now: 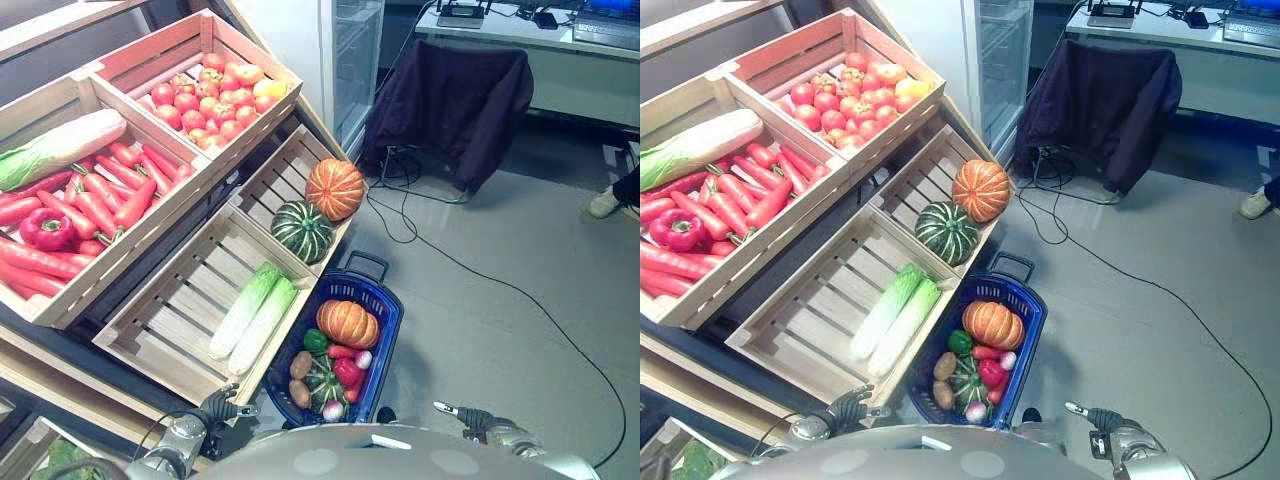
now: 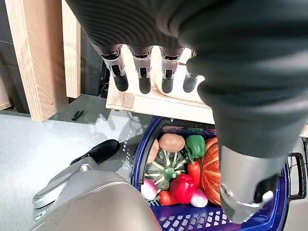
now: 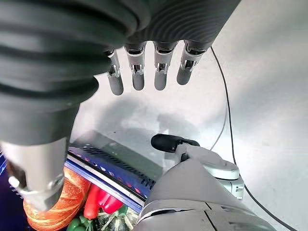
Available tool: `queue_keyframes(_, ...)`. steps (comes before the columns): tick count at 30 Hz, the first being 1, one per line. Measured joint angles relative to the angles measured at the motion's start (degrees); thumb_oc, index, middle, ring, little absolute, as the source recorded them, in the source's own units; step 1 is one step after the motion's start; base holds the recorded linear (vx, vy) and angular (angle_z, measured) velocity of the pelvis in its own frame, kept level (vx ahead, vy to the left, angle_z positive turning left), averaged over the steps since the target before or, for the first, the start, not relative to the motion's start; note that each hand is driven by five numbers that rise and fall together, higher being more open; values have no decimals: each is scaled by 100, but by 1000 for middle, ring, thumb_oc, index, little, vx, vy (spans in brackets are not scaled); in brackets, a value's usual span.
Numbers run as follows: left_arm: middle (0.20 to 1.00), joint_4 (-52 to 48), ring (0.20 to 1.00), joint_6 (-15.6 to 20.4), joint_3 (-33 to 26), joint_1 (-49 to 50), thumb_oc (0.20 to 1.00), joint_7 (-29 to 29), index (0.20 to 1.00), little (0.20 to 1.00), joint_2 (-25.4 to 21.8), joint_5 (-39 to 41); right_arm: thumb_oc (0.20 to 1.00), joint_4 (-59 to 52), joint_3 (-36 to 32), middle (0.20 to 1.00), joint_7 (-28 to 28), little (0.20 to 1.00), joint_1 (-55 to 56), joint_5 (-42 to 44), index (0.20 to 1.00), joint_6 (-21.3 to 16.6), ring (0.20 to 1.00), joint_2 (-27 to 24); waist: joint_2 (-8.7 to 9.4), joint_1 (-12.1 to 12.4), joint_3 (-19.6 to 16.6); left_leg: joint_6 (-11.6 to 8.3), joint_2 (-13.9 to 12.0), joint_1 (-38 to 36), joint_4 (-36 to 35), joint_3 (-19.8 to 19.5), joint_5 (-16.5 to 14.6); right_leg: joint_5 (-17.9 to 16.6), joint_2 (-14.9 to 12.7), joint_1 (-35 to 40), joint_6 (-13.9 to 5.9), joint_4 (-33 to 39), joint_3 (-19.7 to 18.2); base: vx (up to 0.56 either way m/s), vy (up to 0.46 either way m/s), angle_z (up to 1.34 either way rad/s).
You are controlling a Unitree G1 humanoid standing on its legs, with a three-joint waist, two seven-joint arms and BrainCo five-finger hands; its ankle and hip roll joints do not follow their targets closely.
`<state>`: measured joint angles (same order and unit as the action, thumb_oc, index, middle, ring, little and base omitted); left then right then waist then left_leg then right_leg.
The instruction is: Pick up fruits and vegetables into the basket
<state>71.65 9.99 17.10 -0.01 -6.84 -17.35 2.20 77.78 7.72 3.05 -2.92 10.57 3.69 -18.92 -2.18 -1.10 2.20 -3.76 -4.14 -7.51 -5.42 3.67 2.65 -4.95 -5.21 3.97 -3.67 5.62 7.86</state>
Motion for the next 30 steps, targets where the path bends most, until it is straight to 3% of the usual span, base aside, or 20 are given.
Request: queue_keyframes(30, 1000, -2, 1000, -25, 0, -3, 1000, -2, 1000, 1000, 0, 3, 1000, -1, 0, 1000, 0, 1000, 0, 0, 1000, 10, 1000, 0, -11, 1, -10, 1, 0, -24, 0, 1, -3, 14, -1, 30, 21, 0, -2, 0, 0, 0)
